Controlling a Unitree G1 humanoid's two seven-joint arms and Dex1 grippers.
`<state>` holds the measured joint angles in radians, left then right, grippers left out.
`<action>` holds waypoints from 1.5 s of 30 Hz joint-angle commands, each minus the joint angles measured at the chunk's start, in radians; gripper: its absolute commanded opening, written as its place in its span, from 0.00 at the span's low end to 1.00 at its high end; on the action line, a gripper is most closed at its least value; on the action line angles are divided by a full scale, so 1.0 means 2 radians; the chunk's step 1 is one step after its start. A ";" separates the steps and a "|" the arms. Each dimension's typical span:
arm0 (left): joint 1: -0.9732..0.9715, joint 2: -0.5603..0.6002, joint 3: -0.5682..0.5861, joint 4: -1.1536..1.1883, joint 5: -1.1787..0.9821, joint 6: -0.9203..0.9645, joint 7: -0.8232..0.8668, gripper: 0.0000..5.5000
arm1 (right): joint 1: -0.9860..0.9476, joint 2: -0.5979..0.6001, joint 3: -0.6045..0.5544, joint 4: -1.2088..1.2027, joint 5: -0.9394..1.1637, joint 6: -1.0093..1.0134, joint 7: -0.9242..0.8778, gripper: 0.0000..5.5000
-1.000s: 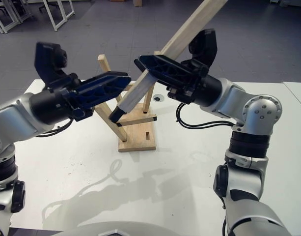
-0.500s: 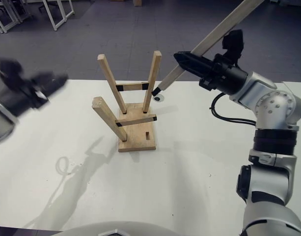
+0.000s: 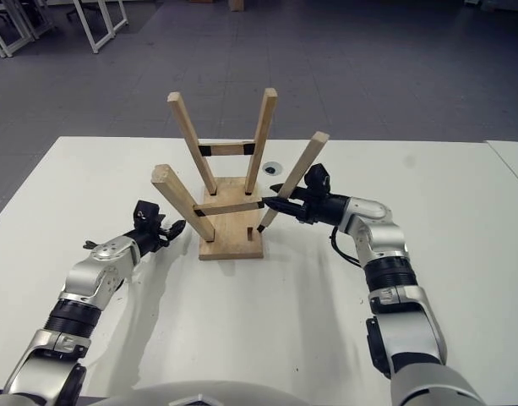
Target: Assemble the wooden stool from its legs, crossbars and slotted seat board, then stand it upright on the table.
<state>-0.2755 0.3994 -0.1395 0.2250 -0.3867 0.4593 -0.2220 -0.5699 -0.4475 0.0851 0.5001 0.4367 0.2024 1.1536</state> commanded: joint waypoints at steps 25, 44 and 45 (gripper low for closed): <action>0.013 -0.013 0.065 -0.011 0.057 0.017 -0.056 0.59 | 0.029 0.009 0.002 -0.012 -0.063 -0.070 -0.015 0.37; -0.024 -0.043 0.071 0.036 0.081 -0.004 -0.069 0.59 | 0.117 0.034 0.028 -0.102 -0.044 -0.058 -0.004 0.37; -0.027 -0.043 0.072 0.048 0.082 -0.009 -0.072 0.59 | 0.128 0.036 0.032 -0.126 -0.039 -0.044 -0.009 0.37</action>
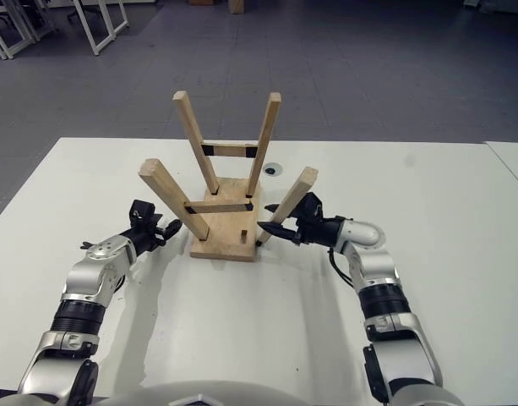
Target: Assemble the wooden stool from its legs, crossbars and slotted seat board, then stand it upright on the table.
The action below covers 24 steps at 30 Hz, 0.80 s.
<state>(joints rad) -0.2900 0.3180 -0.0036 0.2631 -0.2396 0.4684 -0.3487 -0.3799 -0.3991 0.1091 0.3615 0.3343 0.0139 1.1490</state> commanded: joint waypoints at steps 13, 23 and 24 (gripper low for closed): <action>-0.029 0.007 0.019 0.083 0.021 -0.041 -0.033 0.59 | -0.019 0.034 0.006 -0.091 0.040 0.120 -0.041 0.37; -0.031 0.003 0.016 0.069 0.021 -0.035 -0.037 0.59 | -0.060 0.059 0.029 0.043 -0.002 0.066 -0.015 0.37; -0.031 0.003 0.017 0.068 0.021 -0.034 -0.036 0.59 | -0.057 0.054 0.034 0.050 -0.008 0.062 -0.011 0.37</action>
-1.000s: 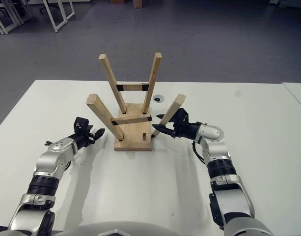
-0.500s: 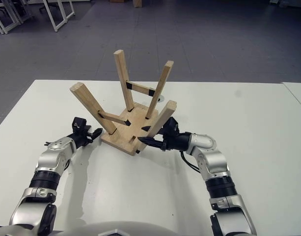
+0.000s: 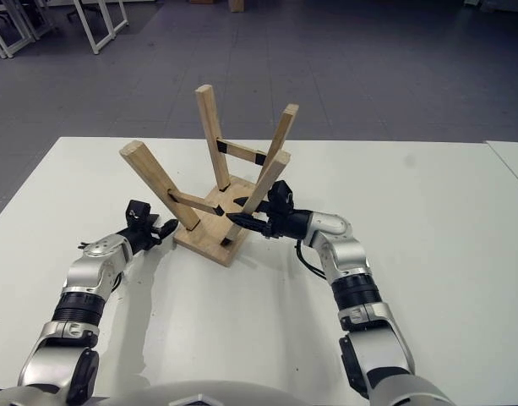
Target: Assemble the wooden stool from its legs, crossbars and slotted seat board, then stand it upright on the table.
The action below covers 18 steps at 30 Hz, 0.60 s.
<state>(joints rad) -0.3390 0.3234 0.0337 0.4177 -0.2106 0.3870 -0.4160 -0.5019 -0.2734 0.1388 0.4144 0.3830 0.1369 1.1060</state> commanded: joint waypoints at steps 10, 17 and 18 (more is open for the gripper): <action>0.010 -0.009 0.004 -0.032 0.004 0.014 0.011 0.59 | 0.036 -0.054 0.085 0.015 -0.095 0.031 -0.010 0.37; 0.029 -0.008 0.021 -0.055 -0.002 0.030 0.025 0.59 | 0.096 -0.106 0.057 -0.041 -0.107 0.057 -0.102 0.37; 0.031 -0.008 0.023 -0.057 -0.003 0.031 0.027 0.59 | 0.106 -0.115 0.051 -0.045 -0.107 0.047 -0.109 0.37</action>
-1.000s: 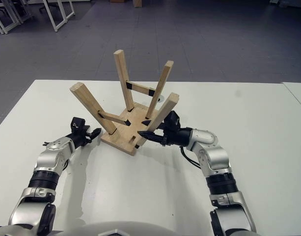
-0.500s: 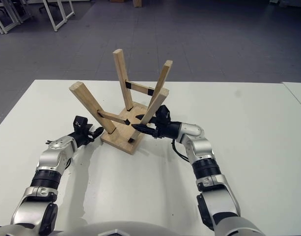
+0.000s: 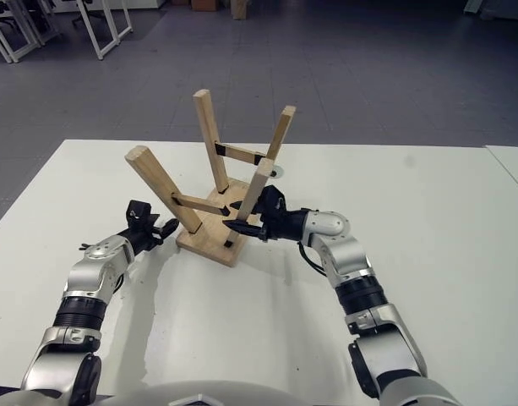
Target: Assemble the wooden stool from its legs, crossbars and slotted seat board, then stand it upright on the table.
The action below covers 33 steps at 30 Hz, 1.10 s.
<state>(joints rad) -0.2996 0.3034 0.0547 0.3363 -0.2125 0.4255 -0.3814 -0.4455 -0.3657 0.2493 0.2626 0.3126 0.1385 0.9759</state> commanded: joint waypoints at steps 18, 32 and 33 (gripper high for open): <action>-0.023 -0.006 0.020 -0.168 -0.026 0.051 0.011 0.59 | 0.093 -0.072 -0.043 0.012 0.025 0.012 0.021 0.37; -0.252 0.046 -0.132 -0.407 -0.008 0.262 0.038 0.59 | 0.118 -0.058 -0.044 0.022 -0.010 -0.081 0.007 0.37; -0.244 0.055 -0.160 -0.422 -0.002 0.271 0.033 0.59 | 0.117 -0.057 -0.043 0.022 -0.011 -0.082 0.008 0.37</action>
<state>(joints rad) -0.8003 0.3759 -0.1799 -0.4684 -0.2473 0.9291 -0.2967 -0.2642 -0.4865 0.1309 0.2686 0.3376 -0.0604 0.9760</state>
